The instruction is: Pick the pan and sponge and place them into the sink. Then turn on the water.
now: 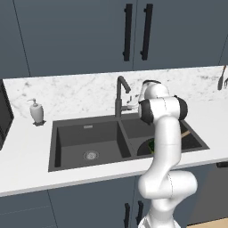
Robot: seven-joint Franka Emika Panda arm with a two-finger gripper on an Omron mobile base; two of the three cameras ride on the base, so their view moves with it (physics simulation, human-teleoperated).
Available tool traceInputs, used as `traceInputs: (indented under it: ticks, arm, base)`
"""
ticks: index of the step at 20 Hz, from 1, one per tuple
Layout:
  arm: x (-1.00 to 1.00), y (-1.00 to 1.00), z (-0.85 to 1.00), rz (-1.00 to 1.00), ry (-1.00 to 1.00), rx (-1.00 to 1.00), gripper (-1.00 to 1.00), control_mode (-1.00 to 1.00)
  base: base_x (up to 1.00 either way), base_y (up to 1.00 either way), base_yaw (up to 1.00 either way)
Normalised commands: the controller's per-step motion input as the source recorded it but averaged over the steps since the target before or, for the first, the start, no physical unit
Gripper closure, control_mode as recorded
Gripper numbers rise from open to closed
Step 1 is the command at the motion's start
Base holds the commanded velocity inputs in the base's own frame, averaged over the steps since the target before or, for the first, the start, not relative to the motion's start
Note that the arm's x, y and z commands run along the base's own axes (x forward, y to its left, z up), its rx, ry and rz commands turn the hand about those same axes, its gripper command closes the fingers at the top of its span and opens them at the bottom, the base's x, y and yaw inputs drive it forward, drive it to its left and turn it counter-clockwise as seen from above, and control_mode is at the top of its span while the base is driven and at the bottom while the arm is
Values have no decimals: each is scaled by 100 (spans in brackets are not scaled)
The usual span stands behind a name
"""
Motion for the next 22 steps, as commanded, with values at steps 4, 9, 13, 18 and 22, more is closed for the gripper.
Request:
traceInputs:
  ticks: [4,9,13,18,22]
  arm:
    - [0,-100,2,0,1,2,-100,-100]
    - [0,-100,14,0,8,0,-100,-100]
    - [0,-100,25,-2,13,0,-100,-100]
    - [0,-100,19,-5,11,1,-100,-100]
    - [-3,-100,19,-4,8,3,-100,-100]
  base:
    - [0,0,0]
    - [0,0,0]
    - [0,0,0]
    - [0,0,0]
    - [0,0,0]
